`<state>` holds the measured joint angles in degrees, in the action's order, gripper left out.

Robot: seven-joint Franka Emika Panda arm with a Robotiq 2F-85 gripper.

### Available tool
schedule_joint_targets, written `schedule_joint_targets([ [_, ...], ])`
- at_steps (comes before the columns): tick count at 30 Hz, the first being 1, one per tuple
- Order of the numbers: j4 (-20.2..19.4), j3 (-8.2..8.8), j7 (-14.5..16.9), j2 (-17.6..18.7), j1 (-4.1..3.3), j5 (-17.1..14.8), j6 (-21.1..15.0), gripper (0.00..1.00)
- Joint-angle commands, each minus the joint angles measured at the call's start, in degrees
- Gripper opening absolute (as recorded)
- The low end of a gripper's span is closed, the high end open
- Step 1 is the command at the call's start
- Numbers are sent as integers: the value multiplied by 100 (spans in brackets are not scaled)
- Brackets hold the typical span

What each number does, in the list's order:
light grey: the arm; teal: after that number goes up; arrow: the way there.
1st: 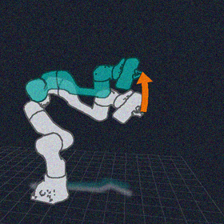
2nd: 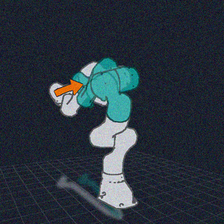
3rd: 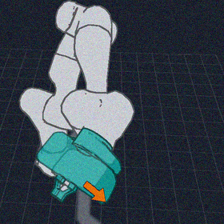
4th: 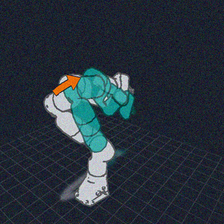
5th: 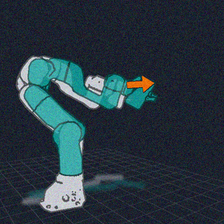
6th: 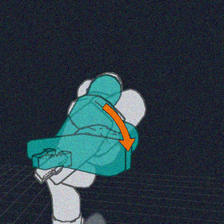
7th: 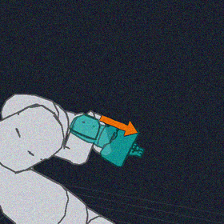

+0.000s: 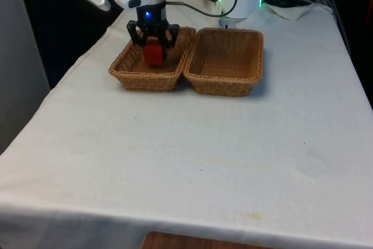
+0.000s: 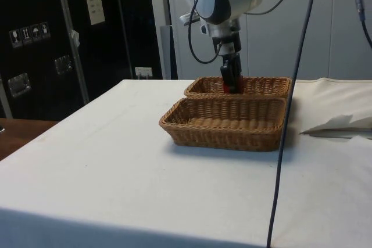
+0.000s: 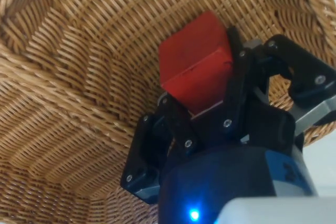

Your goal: Pick up the red cube and place it into the right basket.

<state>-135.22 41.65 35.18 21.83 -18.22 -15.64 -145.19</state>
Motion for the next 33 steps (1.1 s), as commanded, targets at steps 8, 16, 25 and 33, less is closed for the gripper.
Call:
schedule_joint_targets([
  [8,17,34,23,-6,11,0,6,1],
  [16,34,80,63,-17,29,-6,34,1],
  [25,29,86,52,-11,23,0,17,1],
  [33,29,97,57,-6,29,0,17,10],
])
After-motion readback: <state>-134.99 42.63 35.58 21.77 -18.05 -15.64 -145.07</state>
